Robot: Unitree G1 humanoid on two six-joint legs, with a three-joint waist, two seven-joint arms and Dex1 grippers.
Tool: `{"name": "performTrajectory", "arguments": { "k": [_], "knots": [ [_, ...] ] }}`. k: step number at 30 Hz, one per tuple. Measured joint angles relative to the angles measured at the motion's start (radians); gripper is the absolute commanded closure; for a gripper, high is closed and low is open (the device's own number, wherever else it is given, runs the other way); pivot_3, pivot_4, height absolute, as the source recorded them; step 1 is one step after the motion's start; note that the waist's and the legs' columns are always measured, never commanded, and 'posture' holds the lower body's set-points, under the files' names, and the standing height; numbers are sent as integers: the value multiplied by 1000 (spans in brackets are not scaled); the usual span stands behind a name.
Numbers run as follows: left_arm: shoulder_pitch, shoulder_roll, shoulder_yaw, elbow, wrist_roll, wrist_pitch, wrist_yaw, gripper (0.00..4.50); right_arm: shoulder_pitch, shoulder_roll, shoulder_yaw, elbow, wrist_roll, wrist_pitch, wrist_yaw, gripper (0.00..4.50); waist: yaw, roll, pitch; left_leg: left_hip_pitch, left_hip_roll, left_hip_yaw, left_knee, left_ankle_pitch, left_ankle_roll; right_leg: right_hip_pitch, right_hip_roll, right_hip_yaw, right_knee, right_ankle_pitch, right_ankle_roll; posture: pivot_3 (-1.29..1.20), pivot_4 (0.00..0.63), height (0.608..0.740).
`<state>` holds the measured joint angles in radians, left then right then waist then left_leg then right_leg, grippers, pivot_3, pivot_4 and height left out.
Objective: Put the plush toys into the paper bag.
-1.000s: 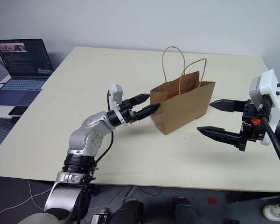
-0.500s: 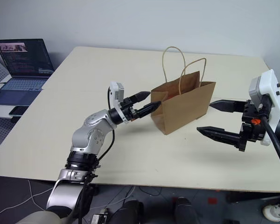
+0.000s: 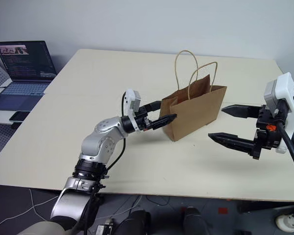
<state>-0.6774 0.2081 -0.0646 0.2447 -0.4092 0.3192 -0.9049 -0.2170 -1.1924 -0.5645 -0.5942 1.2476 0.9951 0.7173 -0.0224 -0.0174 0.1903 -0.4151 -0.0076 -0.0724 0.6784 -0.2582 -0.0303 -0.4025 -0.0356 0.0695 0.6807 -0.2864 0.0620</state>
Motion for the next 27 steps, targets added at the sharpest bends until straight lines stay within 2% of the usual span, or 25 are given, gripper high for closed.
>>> {"name": "performTrajectory", "arguments": {
  "k": [8, 11, 23, 24, 27],
  "knots": [
    [0, -67, -7, 4, 63, -31, 137, 47, 0, 0, 0, -1, -4, 0, -5, 0, 2, 0, 0, 0, 0, 0, 0, 0, 0, 0, 0, 0, 0, 0, 0, 0, 150, 740],
    [0, -79, -4, 4, 70, -40, 169, 621, -1, 0, 2, -2, -4, 0, -16, 0, 2, 0, 0, 0, 0, 0, 0, 0, 0, 0, 0, 0, 0, 0, 0, 0, 150, 740],
    [4, -75, -7, 5, 66, -22, 148, 4268, -11, 0, 21, -11, -1, 0, -40, 0, 2, 0, 0, 0, 0, 0, 0, 0, 0, 0, 0, 0, 0, 0, 0, 0, 150, 740],
    [3, -74, -7, 8, 66, -22, 147, 4463, -11, 0, 21, -12, -1, 0, -41, 0, 2, 0, 0, 0, 0, 0, 0, 0, 0, 0, 0, 0, 0, 0, 0, 0, 150, 740],
    [-7, -73, -6, 32, 67, -26, 144, 4463, -10, 1, 21, -13, -9, -2, -43, 0, 2, 0, 0, 0, 0, 1, 0, 0, 0, 0, 0, 0, 0, 0, 0, 0, 150, 740]
  ]
}}
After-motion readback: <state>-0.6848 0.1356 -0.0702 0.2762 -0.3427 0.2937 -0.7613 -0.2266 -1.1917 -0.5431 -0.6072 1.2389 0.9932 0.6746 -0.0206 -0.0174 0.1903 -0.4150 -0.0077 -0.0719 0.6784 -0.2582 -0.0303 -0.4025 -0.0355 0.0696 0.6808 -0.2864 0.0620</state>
